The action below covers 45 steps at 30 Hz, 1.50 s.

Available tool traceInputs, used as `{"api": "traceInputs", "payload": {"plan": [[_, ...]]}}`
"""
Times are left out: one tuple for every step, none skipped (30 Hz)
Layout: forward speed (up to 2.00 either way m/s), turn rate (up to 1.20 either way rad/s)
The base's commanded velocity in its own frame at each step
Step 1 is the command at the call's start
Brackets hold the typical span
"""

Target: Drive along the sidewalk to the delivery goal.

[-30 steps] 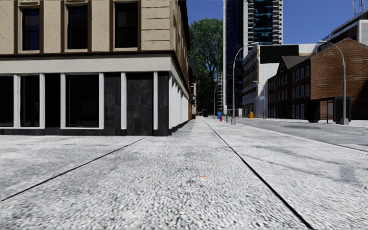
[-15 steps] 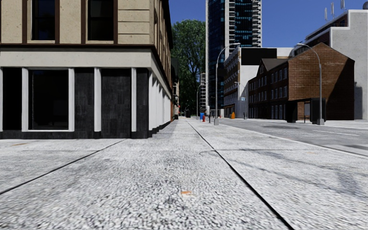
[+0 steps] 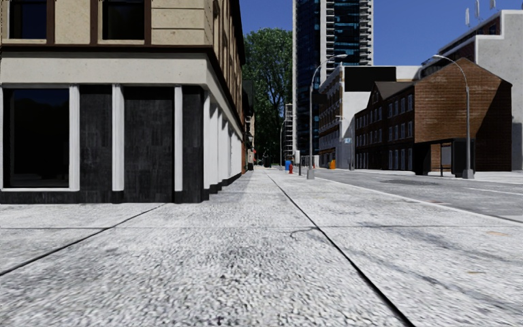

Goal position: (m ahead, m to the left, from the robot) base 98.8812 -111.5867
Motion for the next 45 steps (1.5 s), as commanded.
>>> {"api": "traceInputs", "payload": {"plan": [[2.0, 0.0], [2.0, 0.0], [2.0, 0.0], [2.0, 0.0], [2.0, 0.0], [2.0, 0.0], [2.0, 0.0], [2.0, 0.0], [2.0, 0.0], [2.0, 0.0], [2.0, 0.0], [2.0, 0.0], [2.0, 0.0], [2.0, 0.0], [2.0, 0.0], [2.0, 0.0], [2.0, 0.0], [2.0, 0.0], [2.0, 0.0], [2.0, 0.0], [2.0, 0.0], [2.0, 0.0], [2.0, 0.0], [2.0, 0.0], [2.0, 0.0], [2.0, 0.0], [2.0, 0.0], [2.0, 0.0], [2.0, 0.0], [2.0, 0.0], [2.0, 0.0], [2.0, 0.0], [2.0, 0.0], [2.0, 0.0], [2.0, 0.0], [2.0, 0.0], [2.0, 0.0], [2.0, 0.0], [2.0, 0.0], [2.0, 0.0], [2.0, 0.0], [2.0, 0.0], [2.0, 0.0], [2.0, 0.0], [2.0, 0.0]]}}
